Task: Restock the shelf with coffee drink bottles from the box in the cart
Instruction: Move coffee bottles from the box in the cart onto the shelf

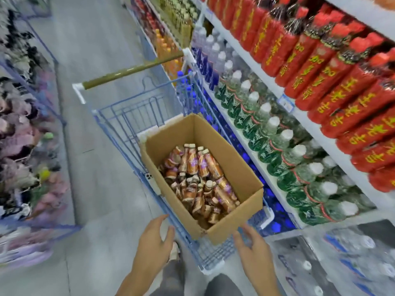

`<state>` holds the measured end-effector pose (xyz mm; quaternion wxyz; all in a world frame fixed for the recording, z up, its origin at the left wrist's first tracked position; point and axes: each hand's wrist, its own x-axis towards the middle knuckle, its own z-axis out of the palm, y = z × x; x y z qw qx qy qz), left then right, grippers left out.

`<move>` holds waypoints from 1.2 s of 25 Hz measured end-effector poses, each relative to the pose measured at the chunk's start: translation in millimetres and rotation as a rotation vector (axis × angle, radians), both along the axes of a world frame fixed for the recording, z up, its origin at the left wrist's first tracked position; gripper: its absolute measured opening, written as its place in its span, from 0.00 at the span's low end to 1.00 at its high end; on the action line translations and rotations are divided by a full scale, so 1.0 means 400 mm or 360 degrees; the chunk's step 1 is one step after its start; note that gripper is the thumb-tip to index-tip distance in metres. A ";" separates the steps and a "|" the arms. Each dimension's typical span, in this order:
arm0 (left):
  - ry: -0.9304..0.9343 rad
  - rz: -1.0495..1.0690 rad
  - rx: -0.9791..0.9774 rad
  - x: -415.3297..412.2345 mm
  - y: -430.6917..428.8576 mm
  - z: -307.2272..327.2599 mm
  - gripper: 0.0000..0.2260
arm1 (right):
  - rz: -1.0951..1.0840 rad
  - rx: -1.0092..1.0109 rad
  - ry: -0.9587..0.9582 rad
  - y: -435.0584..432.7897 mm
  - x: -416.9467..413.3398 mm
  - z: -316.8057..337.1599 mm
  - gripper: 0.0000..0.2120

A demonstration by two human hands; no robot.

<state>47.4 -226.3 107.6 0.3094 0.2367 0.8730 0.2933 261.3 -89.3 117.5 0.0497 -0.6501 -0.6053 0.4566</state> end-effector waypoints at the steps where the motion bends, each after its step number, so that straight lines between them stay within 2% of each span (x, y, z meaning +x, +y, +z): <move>1: -0.0004 -0.0027 -0.0008 -0.031 0.027 0.001 0.21 | 0.0014 0.0002 -0.0006 0.030 -0.035 0.005 0.19; 9: 0.0082 -0.0059 -0.0036 -0.149 0.258 -0.030 0.17 | 0.0225 -0.0052 0.0121 0.231 -0.225 -0.039 0.19; 12: 0.0016 0.0131 0.0008 -0.186 0.371 -0.059 0.16 | 0.0336 -0.0110 0.0102 0.305 -0.280 -0.108 0.20; 15: -0.0358 0.0485 -0.0071 -0.264 0.491 -0.153 0.15 | 0.0444 -0.0101 -0.0024 0.364 -0.337 -0.177 0.23; 16: -0.0572 0.0670 -0.0090 -0.301 0.532 -0.199 0.12 | 0.0465 -0.0109 -0.0076 0.385 -0.359 -0.204 0.23; 18: -0.1106 0.1163 0.0063 -0.366 0.616 -0.273 0.07 | 0.0476 -0.0109 -0.0170 0.429 -0.400 -0.250 0.24; 21: -0.1734 0.1712 0.0349 -0.455 0.696 -0.414 0.14 | 0.0455 -0.0132 -0.0267 0.480 -0.439 -0.350 0.23; 22: -0.1844 0.1829 0.0398 -0.477 0.713 -0.453 0.19 | 0.0430 -0.0137 -0.0310 0.494 -0.447 -0.383 0.24; 24: -0.1966 0.1979 0.0468 -0.502 0.738 -0.507 0.24 | 0.0361 -0.0160 -0.0387 0.520 -0.462 -0.444 0.24; 27: -0.1959 0.2092 0.0622 -0.520 0.769 -0.521 0.21 | 0.0302 -0.0131 -0.0377 0.556 -0.494 -0.533 0.23; 30: -0.1925 0.1998 0.0393 -0.501 0.761 -0.512 0.14 | 0.0228 -0.0093 -0.0441 0.586 -0.534 -0.613 0.33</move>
